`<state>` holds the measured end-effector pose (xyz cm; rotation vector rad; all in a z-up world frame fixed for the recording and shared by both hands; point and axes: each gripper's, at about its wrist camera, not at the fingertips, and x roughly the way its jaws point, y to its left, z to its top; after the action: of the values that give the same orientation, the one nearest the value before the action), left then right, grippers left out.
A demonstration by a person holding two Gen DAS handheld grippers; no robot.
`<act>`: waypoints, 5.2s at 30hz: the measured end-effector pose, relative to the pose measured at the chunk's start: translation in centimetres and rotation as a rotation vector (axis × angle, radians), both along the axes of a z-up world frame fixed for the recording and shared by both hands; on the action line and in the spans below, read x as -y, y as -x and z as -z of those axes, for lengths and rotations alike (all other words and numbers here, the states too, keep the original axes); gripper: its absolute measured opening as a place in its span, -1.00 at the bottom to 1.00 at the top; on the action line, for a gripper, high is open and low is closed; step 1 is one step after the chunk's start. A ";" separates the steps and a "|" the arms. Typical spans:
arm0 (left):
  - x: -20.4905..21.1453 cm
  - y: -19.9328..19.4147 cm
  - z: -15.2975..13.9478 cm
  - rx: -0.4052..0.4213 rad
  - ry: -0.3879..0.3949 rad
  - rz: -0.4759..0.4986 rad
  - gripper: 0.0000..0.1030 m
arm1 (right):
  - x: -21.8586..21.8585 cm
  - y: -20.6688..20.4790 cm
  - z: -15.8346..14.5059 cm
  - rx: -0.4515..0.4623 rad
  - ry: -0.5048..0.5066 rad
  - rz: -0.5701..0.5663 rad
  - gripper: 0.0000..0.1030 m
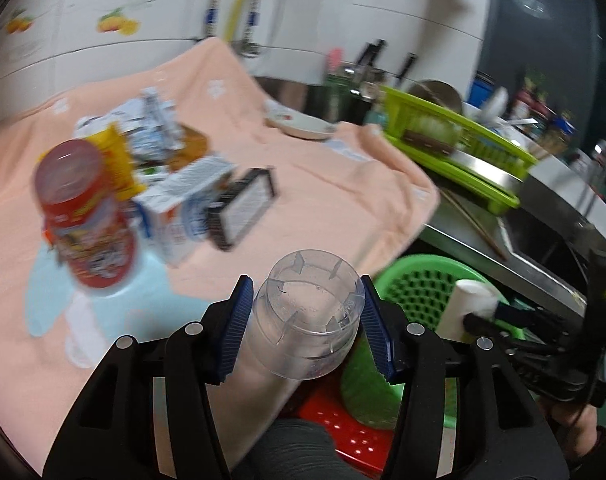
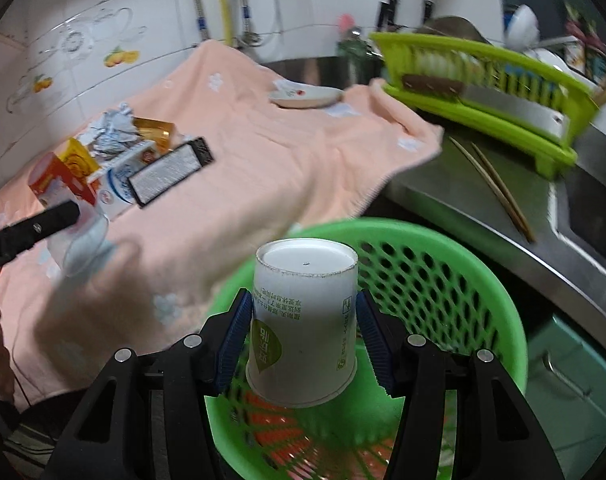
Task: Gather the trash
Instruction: 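Carry both cups over the green basket, right drops paper cup while left drops clear cup, then move the left gripper back to the towel and grasp the red tumbler, then grasp the black box with the right gripper while the left holds the red tumbler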
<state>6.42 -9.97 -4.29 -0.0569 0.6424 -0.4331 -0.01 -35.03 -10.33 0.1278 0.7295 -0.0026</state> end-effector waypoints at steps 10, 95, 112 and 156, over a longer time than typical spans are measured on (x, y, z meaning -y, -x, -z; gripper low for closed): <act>6.7 2.0 0.5 -0.020 -0.018 0.184 0.03 | 3.4 3.4 0.5 0.001 -0.016 0.087 0.17; -11.0 -6.9 -1.8 0.143 -0.150 -0.403 0.20 | -9.7 -5.6 -5.2 0.094 -0.042 -0.235 0.42; -13.2 -3.6 -3.8 0.177 -0.090 -0.394 0.19 | -15.2 -11.2 -4.4 0.079 -0.026 -0.297 0.42; -14.2 -0.8 -5.0 0.191 -0.003 -0.341 0.19 | -14.1 -14.5 -1.0 0.064 -0.067 -0.169 -0.59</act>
<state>7.23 4.27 0.66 -0.1185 0.4337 -0.1056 14.46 -20.89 -9.36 0.1294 0.6752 0.1866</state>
